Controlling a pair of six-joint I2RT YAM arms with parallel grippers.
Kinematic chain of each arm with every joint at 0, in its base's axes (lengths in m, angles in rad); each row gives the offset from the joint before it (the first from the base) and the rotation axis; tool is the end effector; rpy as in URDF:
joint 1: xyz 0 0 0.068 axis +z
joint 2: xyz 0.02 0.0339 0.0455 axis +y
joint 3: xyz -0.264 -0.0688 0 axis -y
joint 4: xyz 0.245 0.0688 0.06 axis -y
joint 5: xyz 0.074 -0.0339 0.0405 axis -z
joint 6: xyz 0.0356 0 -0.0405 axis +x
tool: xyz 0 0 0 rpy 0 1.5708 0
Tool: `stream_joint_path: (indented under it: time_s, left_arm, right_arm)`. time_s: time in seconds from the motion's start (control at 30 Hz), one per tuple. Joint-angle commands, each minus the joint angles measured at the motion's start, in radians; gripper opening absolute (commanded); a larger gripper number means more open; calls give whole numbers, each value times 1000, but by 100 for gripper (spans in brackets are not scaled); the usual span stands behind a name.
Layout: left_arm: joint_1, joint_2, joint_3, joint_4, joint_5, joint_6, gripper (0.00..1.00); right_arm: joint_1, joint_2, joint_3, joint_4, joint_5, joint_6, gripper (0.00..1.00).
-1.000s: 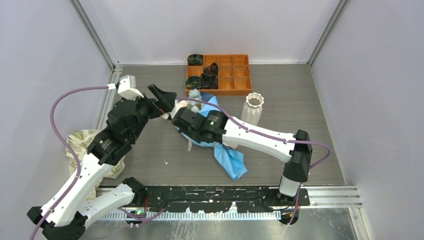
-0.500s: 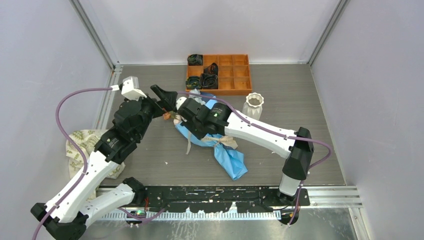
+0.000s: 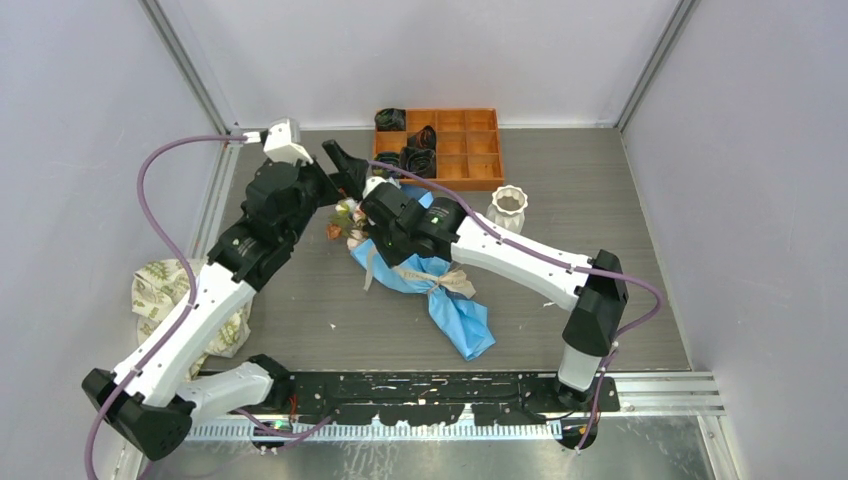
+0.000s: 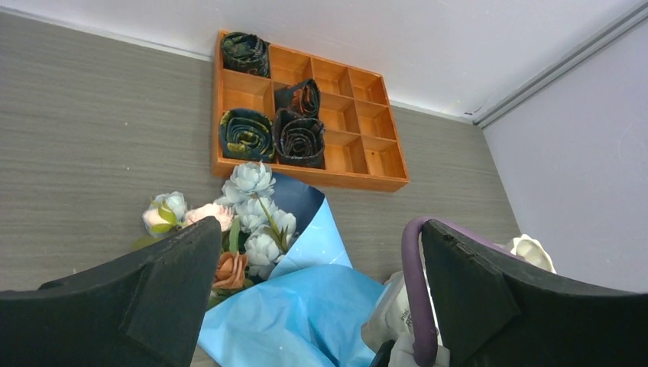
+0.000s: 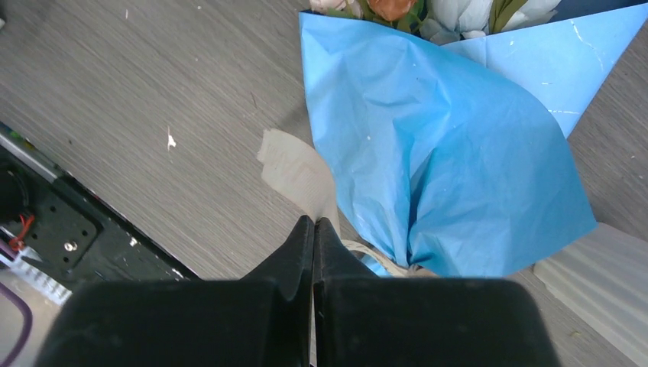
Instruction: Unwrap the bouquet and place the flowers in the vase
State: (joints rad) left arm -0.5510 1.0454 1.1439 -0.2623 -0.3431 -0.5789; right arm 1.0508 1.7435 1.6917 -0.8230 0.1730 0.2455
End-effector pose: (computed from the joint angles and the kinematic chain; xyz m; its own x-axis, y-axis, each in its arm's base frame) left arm 0.2036 -0.1110 0.4082 -0.2313 -0.4626 -0.8559 0.1000 0.8638 -0.4939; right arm 0.1957 0.3294 0.3371 -0.5643 -0.5038 -0.6540 -0.6834 0.7296 0.0277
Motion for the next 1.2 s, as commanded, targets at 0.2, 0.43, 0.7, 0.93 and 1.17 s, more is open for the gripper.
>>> stream_joint_path:
  time_s: [0.2, 0.43, 0.7, 0.93, 1.17]
  left_arm:
    - [101, 67, 115, -171, 68, 40, 100]
    - [102, 73, 197, -307, 278, -91, 100]
    - [211, 76, 382, -359, 260, -71, 100]
    - [227, 106, 427, -353, 187, -40, 100]
    - [259, 60, 174, -284, 84, -66, 100]
  right_arm:
    - [10, -23, -7, 176, 54, 22, 1]
    - [-9, 57, 62, 166, 121, -13, 1]
    - [-9, 42, -55, 201, 84, 28, 1]
    - [-7, 12, -120, 226, 80, 44, 1]
    - [7, -97, -89, 170, 116, 36, 1]
